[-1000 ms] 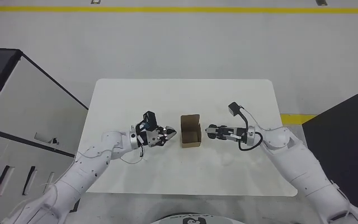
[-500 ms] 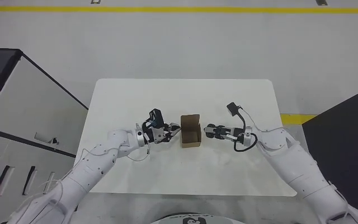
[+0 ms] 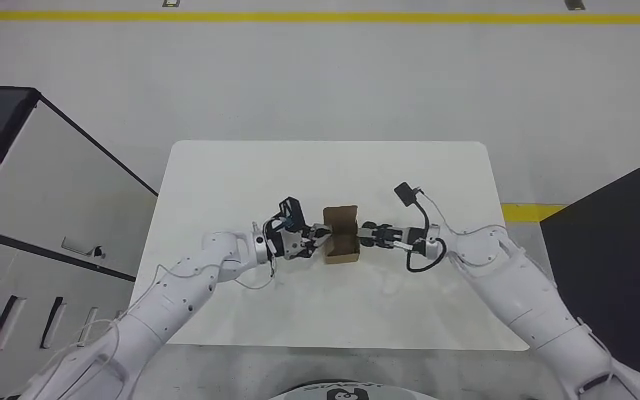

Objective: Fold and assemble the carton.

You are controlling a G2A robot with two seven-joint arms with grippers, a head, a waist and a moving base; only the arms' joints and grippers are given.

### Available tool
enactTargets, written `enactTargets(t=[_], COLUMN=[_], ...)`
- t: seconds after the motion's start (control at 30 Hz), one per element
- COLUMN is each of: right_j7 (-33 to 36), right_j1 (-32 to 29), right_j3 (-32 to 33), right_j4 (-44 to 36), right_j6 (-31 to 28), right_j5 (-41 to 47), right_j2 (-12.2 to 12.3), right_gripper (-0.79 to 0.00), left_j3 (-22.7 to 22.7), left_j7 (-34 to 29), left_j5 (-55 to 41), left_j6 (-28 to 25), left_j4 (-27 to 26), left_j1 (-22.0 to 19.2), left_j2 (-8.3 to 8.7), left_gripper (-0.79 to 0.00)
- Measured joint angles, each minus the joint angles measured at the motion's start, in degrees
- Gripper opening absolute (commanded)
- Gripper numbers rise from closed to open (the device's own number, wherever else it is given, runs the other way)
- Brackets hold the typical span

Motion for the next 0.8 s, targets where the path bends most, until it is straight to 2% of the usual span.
enactTargets(t=[0.37, 0.8], right_j7=[-0.1, 0.76], right_j1=[1.66, 2.21], right_j3=[-1.06, -1.46], right_j4=[-0.42, -2.18], right_j6=[1.9, 3.06], right_j5=[-4.83, -8.31], right_j2=[-0.6, -0.98], right_gripper=[-0.785, -0.785], left_j3=[0.7, -0.05], left_j7=[-1.46, -0.61], left_j5=[1.11, 1.96], left_j6=[0.68, -0.37], left_j4=[0.9, 1.03], left_j1=[-0.5, -0.24], left_j2=[-1.18, -1.75], left_gripper=[-0.785, -0.785])
